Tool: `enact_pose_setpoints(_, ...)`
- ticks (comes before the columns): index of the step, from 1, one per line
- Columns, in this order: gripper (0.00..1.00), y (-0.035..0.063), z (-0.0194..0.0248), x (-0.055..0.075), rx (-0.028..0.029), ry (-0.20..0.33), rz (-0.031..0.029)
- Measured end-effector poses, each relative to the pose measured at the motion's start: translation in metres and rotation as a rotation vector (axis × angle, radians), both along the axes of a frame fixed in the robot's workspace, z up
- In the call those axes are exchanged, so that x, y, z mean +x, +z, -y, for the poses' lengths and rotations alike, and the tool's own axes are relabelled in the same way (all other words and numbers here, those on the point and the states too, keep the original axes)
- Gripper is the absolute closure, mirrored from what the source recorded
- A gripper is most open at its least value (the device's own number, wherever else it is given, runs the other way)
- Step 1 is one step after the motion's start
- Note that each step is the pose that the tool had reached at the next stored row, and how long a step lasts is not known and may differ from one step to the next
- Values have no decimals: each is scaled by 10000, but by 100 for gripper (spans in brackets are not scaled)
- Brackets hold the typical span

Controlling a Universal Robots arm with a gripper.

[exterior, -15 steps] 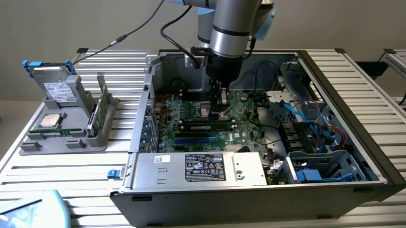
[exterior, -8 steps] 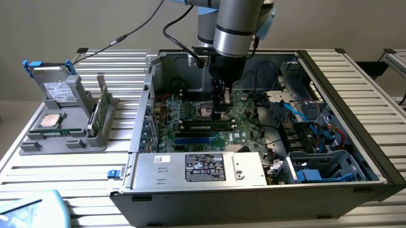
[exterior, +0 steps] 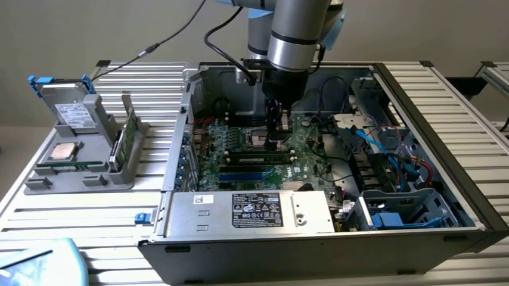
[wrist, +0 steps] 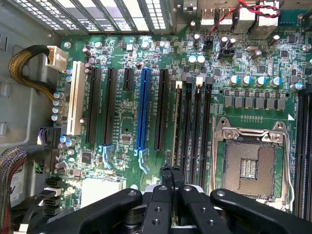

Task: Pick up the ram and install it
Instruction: 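Press down the ram until it locks into place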

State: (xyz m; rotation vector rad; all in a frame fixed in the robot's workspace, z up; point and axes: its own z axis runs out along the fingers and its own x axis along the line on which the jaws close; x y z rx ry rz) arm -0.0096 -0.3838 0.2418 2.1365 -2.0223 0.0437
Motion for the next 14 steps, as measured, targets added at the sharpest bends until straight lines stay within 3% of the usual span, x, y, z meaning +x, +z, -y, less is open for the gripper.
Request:
enact_pose_setpoints(7,90,0,0,-2,-3,-31,1)
enact_pose_setpoints(14,90,0,0,-9,-3,-496,43)
